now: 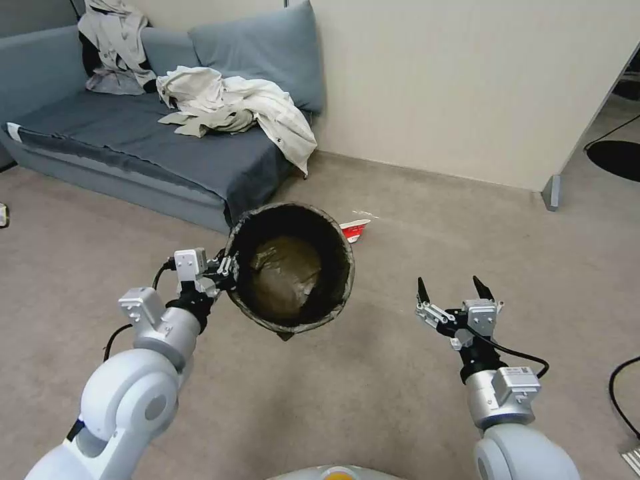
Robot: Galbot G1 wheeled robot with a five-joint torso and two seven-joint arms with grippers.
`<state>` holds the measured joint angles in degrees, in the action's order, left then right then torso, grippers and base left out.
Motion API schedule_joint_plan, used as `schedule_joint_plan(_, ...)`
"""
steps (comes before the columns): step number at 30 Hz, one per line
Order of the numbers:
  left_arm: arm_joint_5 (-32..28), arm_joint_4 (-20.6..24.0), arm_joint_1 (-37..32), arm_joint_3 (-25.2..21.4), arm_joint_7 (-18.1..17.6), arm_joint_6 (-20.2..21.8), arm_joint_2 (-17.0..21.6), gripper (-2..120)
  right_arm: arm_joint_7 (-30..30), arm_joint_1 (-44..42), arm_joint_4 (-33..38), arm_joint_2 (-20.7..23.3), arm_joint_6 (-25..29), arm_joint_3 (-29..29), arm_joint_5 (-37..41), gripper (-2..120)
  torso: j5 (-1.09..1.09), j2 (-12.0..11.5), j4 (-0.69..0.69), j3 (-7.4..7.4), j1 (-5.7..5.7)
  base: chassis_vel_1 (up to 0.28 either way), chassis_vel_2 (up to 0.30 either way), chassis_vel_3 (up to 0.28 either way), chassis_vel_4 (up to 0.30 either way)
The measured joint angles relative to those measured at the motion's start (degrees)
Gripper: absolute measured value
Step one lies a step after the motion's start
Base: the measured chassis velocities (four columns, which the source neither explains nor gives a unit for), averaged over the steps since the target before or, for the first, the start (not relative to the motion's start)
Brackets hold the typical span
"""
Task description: Pick up the trash can from the floor.
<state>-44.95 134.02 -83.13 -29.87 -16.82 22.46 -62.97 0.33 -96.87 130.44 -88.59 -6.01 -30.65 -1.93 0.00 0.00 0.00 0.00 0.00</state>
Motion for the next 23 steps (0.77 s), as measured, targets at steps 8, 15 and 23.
schedule_joint_plan(8, -0.12, -0.81, 0.67, -0.10, 0.04, -0.04, 0.75, 7, 0.00, 0.10, 0.64, -0.36, 0.02, -0.01, -0.29, 100, -0.01, 0.00, -0.01, 0.00, 0.00, 0.000, 0.000, 0.000, 0.000)
schedule_joint_plan(15, -0.08, -0.72, 0.38, -0.04, -0.06, 0.00, 0.70, 7, 0.04, -0.31, 1.18, -0.13, 0.02, -0.31, -0.28, 100, 0.00, 0.00, 0.00, 0.00, 0.00, 0.000, 0.000, 0.000, 0.000)
schedule_joint_plan(23, 0.22, -0.12, -0.41, -0.26, -0.20, 0.04, 0.04, 7, 0.09, -0.58, 1.51, -0.04, 0.06, -0.34, -0.25, 100, 0.00, 0.00, 0.00, 0.00, 0.00, 0.000, 0.000, 0.000, 0.000)
